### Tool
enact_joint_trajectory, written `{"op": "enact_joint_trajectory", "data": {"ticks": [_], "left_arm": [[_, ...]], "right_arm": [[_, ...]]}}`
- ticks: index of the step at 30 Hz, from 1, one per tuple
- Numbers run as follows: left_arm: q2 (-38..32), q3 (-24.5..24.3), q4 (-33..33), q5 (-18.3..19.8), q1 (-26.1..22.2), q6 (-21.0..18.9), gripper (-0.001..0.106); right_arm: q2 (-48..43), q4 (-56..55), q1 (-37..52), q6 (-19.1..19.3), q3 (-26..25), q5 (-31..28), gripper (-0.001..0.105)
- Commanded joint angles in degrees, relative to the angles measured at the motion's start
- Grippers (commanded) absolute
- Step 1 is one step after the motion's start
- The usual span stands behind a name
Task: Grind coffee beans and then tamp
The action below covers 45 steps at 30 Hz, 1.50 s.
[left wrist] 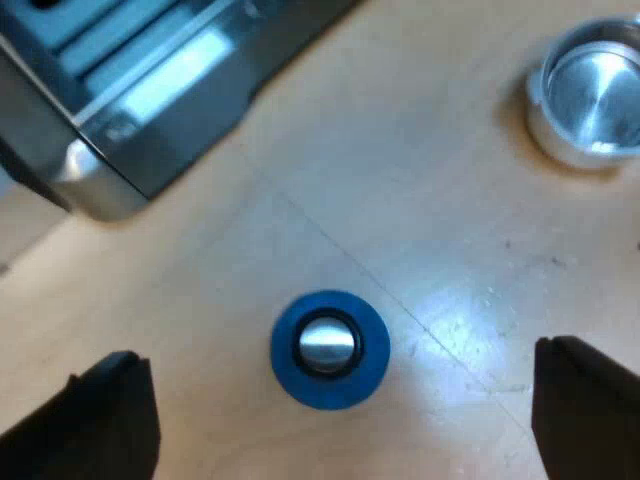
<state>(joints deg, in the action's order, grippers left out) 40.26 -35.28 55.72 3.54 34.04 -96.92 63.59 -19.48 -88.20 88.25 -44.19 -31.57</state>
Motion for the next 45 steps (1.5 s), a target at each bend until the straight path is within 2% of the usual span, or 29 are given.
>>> {"op": "enact_joint_trajectory", "data": {"ticks": [1,7,17,29,34,36,41,43,45], "left_arm": [[4.36,-0.18,-0.51,-0.42,0.26,-0.03,0.076],[12.34,-0.18,-1.39,-0.49,0.26,2.51,0.076],[22.61,-0.18,-5.52,-0.49,0.26,2.51,0.076],[30.22,-0.18,-7.33,-0.31,0.26,2.51,0.076],[31.26,-0.18,-7.82,-0.31,0.26,2.51,0.075],[31.26,-0.18,-7.66,-0.31,0.26,2.51,0.067],[31.26,-0.18,-6.45,0.49,0.26,2.51,0.022],[31.26,-0.18,-5.75,1.13,0.26,2.51,0.009],[31.26,-0.33,-5.31,1.30,0.26,2.89,0.003]], "right_arm": [[-0.06,0.40,-0.07,0.43,0.04,-0.81,0.070],[-0.06,0.40,-0.07,0.43,0.04,-0.81,0.070],[-0.06,0.40,-0.07,0.31,0.04,-0.81,0.070],[-0.06,0.40,-0.07,0.31,0.04,-0.81,0.070],[-0.06,0.40,-0.07,0.21,0.04,-0.81,0.070],[-0.06,0.40,-0.07,0.21,0.04,-0.81,0.070],[-0.06,0.40,-0.07,0.21,0.04,-0.81,0.070],[-0.06,0.40,-0.07,0.21,0.04,-0.81,0.070],[-0.06,0.40,-0.07,0.21,0.04,-0.81,0.070]]}}
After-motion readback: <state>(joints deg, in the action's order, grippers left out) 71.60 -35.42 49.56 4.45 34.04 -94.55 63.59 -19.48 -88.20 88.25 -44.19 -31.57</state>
